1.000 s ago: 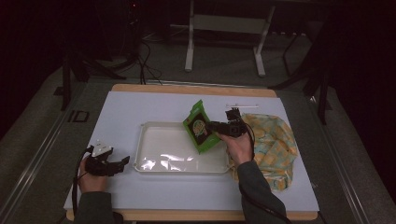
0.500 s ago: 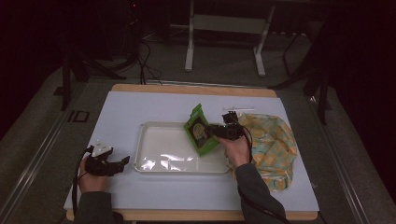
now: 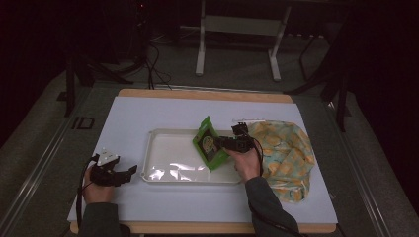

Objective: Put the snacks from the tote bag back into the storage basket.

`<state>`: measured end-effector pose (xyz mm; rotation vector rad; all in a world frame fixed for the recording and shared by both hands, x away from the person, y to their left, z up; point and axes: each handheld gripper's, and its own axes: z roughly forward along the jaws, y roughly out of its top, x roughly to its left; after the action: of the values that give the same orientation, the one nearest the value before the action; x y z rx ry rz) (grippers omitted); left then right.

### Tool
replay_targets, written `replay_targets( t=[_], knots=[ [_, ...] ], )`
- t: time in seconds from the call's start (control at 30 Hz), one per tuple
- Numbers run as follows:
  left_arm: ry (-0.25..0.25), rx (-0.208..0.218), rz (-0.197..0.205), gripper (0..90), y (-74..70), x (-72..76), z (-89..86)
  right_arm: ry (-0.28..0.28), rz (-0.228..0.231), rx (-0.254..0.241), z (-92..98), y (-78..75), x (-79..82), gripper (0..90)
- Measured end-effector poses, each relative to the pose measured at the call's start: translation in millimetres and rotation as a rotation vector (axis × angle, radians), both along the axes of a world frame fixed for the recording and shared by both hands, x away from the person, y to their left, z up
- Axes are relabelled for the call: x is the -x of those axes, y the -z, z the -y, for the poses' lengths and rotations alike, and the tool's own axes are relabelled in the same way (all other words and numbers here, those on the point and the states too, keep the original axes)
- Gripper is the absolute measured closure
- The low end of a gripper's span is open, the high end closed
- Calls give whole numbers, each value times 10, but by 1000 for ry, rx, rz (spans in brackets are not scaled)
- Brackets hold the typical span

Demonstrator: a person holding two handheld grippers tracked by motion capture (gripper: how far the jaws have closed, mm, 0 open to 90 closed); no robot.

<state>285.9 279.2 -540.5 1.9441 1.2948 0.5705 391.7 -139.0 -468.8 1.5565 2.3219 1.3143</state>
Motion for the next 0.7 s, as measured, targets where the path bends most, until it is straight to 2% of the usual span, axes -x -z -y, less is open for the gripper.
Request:
replay_targets(
  t=[0.2,0.5,0.63,0.7],
  knots=[
    [0,1,2,217,-1,3,0,8,2,9,-25,63,29,668],
    [0,-3,2,217,1,1,3,-32,-16,80,-106,183,136,546],
    [0,-2,4,217,1,3,5,-79,-48,100,-180,279,184,546],
    [0,-2,4,216,0,4,4,-90,-51,106,-196,307,190,591]
  ],
)
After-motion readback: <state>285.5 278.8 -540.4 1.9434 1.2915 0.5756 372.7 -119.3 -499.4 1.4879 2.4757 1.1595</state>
